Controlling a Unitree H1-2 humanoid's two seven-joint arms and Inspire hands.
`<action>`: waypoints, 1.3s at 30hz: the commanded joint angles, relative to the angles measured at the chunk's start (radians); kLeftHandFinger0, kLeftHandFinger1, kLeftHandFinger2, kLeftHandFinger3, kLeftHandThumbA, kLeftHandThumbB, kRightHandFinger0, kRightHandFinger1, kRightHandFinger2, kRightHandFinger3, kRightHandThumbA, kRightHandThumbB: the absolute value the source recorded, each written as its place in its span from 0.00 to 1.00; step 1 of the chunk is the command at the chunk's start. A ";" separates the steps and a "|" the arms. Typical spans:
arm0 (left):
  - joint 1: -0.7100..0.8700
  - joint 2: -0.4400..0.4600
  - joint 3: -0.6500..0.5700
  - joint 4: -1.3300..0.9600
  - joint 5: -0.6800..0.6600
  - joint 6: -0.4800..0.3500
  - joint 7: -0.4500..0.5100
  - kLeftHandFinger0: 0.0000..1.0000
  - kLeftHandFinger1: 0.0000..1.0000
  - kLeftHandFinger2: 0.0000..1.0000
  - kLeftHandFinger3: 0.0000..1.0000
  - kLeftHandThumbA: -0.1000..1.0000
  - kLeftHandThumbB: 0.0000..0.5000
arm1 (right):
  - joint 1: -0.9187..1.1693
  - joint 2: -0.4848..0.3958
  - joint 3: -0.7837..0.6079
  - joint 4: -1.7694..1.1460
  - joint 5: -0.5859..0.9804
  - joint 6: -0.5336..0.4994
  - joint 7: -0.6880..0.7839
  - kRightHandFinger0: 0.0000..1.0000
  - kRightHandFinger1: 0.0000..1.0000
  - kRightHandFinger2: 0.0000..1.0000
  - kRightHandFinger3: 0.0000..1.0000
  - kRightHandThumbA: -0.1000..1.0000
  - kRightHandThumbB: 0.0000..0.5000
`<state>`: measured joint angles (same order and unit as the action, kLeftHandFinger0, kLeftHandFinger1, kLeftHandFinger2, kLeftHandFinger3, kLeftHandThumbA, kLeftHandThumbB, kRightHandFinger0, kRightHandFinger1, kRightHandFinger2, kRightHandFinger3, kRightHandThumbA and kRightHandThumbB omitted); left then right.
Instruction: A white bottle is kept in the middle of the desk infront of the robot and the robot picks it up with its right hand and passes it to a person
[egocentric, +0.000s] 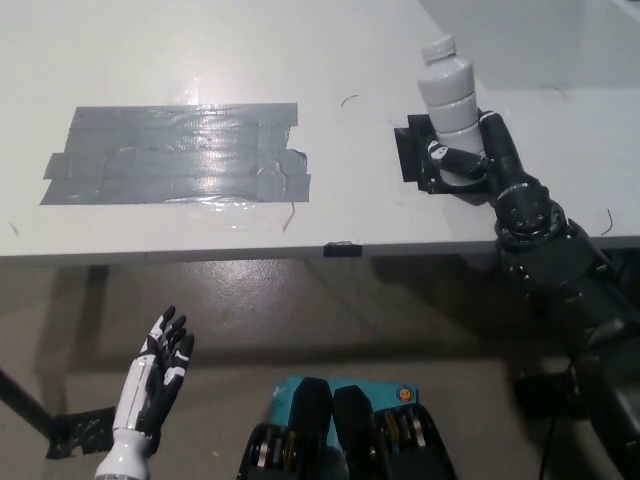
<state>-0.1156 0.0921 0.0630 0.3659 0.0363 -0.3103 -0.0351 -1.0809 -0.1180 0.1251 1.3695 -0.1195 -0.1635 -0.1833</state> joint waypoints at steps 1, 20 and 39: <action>-0.012 0.016 -0.005 -0.023 0.010 -0.009 0.008 1.00 1.00 1.00 1.00 0.80 0.12 | -0.012 -0.017 0.010 0.010 -0.021 0.022 -0.022 0.05 0.56 0.92 0.83 0.00 0.32; -0.024 0.015 -0.007 -0.019 0.012 0.000 0.010 1.00 1.00 1.00 1.00 0.80 0.14 | -0.146 0.068 0.068 -0.044 -0.067 0.001 0.023 0.05 0.58 1.00 0.90 0.00 0.31; -0.038 0.016 -0.006 -0.024 -0.004 0.025 0.001 1.00 1.00 1.00 1.00 0.77 0.16 | -0.160 0.097 0.121 0.004 -0.099 0.037 0.033 0.05 0.57 0.94 0.81 0.00 0.34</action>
<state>-0.1311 0.0961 0.0602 0.3685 0.0353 -0.2911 -0.0355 -1.1854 -0.0171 0.2536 1.3775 -0.2144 -0.1371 -0.1607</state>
